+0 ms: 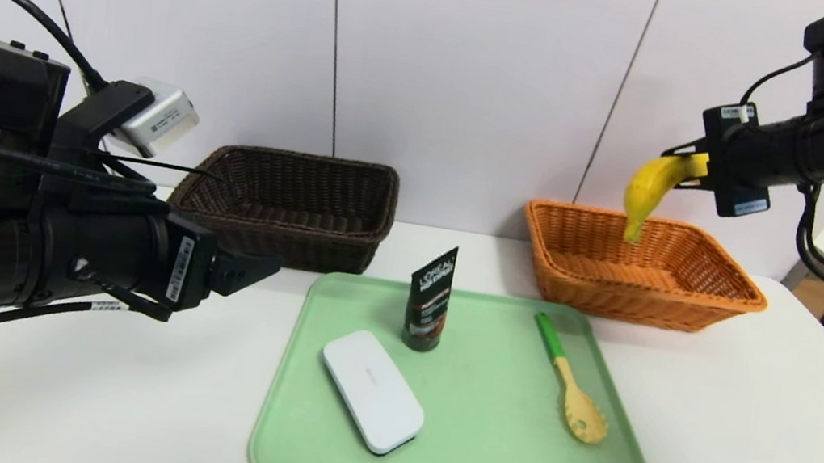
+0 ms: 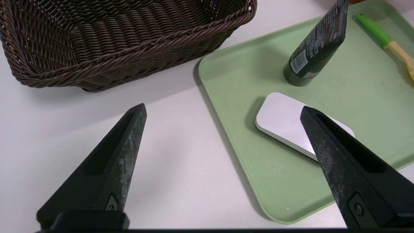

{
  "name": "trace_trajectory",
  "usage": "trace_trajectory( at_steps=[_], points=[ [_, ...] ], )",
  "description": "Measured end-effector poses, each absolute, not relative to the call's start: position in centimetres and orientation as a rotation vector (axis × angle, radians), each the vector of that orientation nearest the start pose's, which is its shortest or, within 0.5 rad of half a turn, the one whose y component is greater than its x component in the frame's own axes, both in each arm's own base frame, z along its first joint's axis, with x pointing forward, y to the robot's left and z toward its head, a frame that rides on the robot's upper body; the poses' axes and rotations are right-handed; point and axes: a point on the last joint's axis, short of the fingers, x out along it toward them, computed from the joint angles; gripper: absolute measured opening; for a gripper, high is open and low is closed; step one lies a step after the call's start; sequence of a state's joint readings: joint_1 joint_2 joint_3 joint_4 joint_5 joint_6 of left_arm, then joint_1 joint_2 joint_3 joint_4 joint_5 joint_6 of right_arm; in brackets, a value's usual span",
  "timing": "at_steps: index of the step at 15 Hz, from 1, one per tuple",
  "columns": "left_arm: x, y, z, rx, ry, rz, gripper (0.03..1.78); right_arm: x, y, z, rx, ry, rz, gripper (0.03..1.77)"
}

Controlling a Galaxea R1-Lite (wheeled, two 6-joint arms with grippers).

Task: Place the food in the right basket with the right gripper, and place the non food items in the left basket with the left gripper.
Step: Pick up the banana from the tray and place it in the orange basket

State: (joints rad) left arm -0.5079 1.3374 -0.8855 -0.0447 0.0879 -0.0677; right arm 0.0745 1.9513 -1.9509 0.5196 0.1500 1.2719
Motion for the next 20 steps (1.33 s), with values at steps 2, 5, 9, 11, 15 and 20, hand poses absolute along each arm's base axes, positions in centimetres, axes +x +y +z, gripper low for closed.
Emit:
trace_trajectory(
  at_steps=[2,5,9,11,15,20],
  points=[
    [18.9,-10.3,24.3,0.055,0.406,-0.4,1.69,38.4,2.4,29.4,1.331,0.581,-0.189,0.44],
    [19.0,-10.3,24.3,0.056,0.406,-0.4,1.69,39.9,1.5,28.4,1.452,0.54,-0.231,0.44],
    [19.1,-10.4,24.2,0.058,0.411,-0.402,1.69,41.1,1.4,26.7,1.45,0.539,-0.296,0.44],
    [19.2,-10.5,24.2,0.059,0.411,-0.403,1.69,41.6,1.5,25.8,1.447,0.563,-0.314,0.44],
    [19.8,-10.8,24.3,0.053,0.375,-0.408,1.69,42.3,1.8,24.3,1.443,0.604,-0.33,0.44],
    [19.9,-10.9,24.1,0.054,0.382,-0.408,1.69,43.1,1.7,22.9,1.456,0.625,-0.366,0.44]
  ],
)
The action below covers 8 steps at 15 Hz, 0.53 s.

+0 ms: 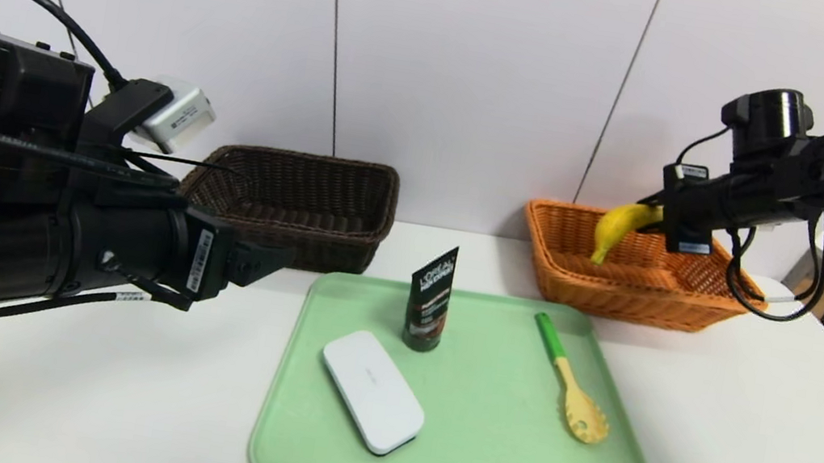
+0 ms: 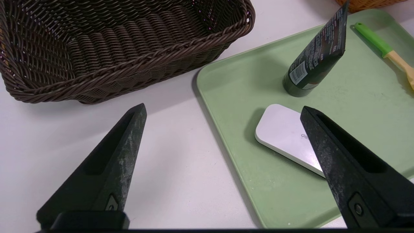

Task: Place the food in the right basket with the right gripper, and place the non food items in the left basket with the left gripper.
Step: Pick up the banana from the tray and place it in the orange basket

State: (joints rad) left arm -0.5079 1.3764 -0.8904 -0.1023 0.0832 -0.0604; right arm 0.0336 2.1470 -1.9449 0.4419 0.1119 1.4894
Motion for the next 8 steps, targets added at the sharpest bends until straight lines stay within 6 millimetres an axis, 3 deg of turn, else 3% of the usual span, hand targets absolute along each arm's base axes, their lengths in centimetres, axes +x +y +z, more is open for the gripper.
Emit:
trace_trajectory(
  at_steps=[8],
  points=[
    [19.9,-10.8,24.2,0.053,0.378,-0.407,1.69,43.8,1.4,21.6,1.492,0.644,-0.41,0.44]
  ],
)
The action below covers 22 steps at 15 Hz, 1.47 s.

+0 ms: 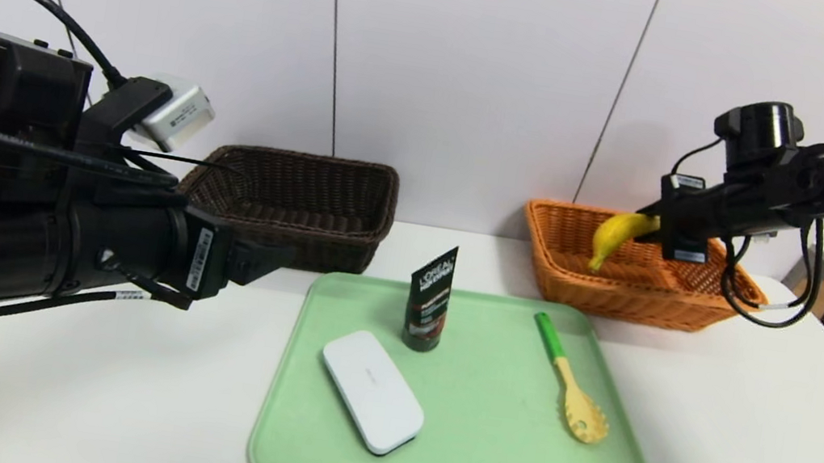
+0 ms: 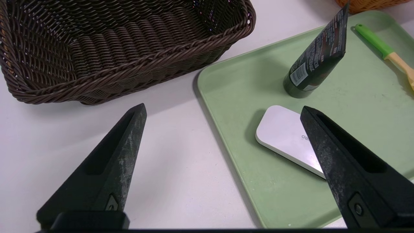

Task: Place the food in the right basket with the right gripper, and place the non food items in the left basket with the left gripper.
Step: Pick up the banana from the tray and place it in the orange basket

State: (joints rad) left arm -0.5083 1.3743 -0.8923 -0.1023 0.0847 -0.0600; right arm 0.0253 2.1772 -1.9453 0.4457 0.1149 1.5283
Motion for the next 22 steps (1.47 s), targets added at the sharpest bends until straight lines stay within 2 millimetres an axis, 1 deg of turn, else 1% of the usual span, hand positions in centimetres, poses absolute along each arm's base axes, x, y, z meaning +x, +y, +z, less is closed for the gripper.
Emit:
trace_trajectory(
  at_steps=[2,5,6,9,12,13,14,16,17,20,22],
  points=[
    [19.8,-10.8,24.2,0.053,0.377,-0.406,1.69,43.9,1.4,21.4,1.493,0.649,-0.411,0.44],
    [19.7,-10.8,24.2,0.053,0.377,-0.407,1.69,44.0,1.3,21.0,1.489,0.657,-0.418,0.82],
    [19.7,-10.8,24.2,0.053,0.377,-0.406,1.69,44.0,1.3,21.0,1.489,0.657,-0.419,0.92],
    [19.5,-10.8,24.3,0.055,0.376,-0.409,1.69,44.0,1.3,21.0,1.49,0.659,-0.42,1.18],
    [19.3,-10.9,24.3,0.056,0.376,-0.413,1.69,43.6,1.2,21.4,1.493,0.674,-0.421,1.35],
    [19.2,-10.9,24.2,0.056,0.378,-0.412,1.69,43.1,1.3,22.2,1.498,0.679,-0.4,1.39],
    [19.1,-10.8,24.0,0.058,0.382,-0.413,1.69,42.4,1.5,23.4,1.501,0.681,-0.357,1.43],
    [18.9,-10.8,23.9,0.059,0.384,-0.414,1.69,40.2,2.4,26.7,1.451,0.669,-0.237,1.49],
    [18.8,-10.7,24.0,0.058,0.381,-0.414,1.69,38.9,3.4,28.2,1.389,0.669,-0.176,1.52],
    [18.7,-10.7,24.4,0.059,0.362,-0.4,1.69,34.4,6.3,32.5,1.13,0.633,0.005,1.58],
    [18.4,-10.8,24.4,0.061,0.362,-0.407,1.69,31.8,7.2,34.2,0.95,0.623,0.094,1.61]
  ],
)
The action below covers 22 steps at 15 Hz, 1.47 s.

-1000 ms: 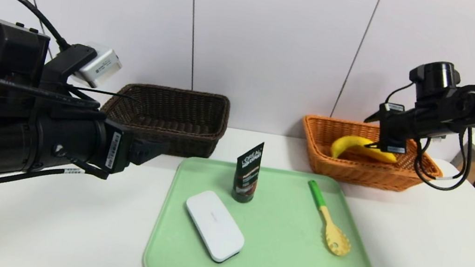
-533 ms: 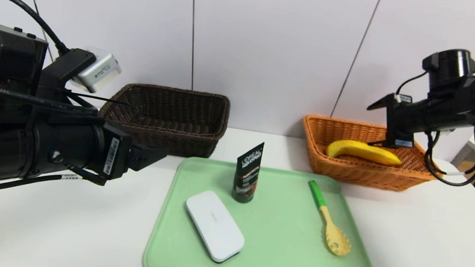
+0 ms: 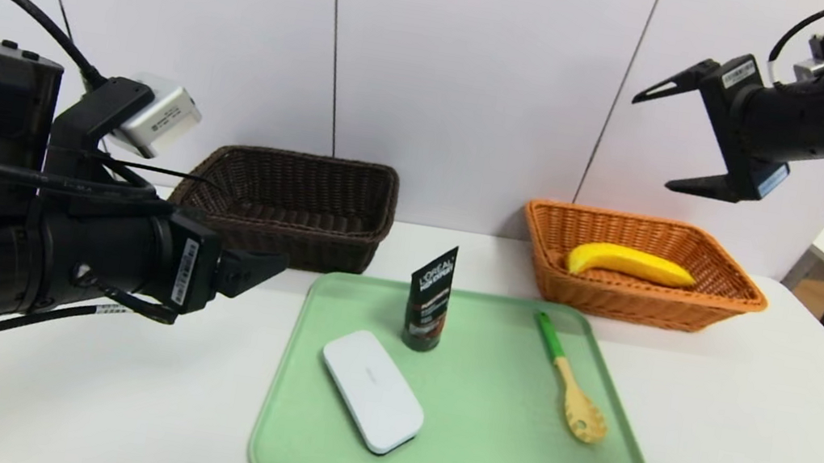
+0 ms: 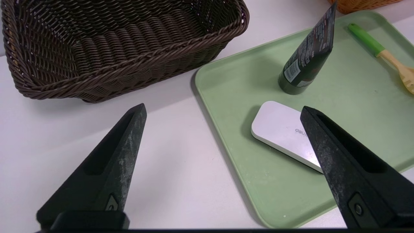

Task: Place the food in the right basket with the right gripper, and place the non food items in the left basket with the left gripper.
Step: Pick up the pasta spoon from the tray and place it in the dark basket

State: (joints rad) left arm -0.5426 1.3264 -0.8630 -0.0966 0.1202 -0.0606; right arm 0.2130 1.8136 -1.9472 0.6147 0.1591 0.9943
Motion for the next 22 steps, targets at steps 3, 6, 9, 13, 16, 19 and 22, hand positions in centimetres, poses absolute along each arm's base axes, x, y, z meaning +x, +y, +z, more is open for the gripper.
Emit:
trace_trajectory(
  at_steps=[3,6,9,13,16,19,22],
  points=[
    [18.0,-10.7,24.6,0.061,0.351,-0.41,1.69,28.6,7.6,35.5,0.695,0.634,0.172,1.64],
    [17.7,-10.6,24.9,0.059,0.338,-0.402,1.69,26.3,7.7,35.6,0.449,0.677,0.219,1.66],
    [17.4,-10.4,25.0,0.058,0.333,-0.4,1.69,24.5,8.0,35.4,0.27,0.74,0.279,1.68],
    [17.2,-10.2,24.8,0.06,0.334,-0.389,1.69,22.0,8.8,33.7,0.088,0.966,0.344,1.69],
    [17.0,-10.1,24.8,0.061,0.334,-0.386,1.69,21.8,10.0,31.6,0.026,1.12,0.348,1.69],
    [16.8,-9.9,24.7,0.059,0.333,-0.385,1.69,22.9,11.6,28.9,-0.036,1.211,0.268,1.69],
    [16.5,-9.7,24.7,0.058,0.332,-0.383,1.69,24.2,13.7,26.7,-0.032,1.226,0.176,1.69]
  ],
)
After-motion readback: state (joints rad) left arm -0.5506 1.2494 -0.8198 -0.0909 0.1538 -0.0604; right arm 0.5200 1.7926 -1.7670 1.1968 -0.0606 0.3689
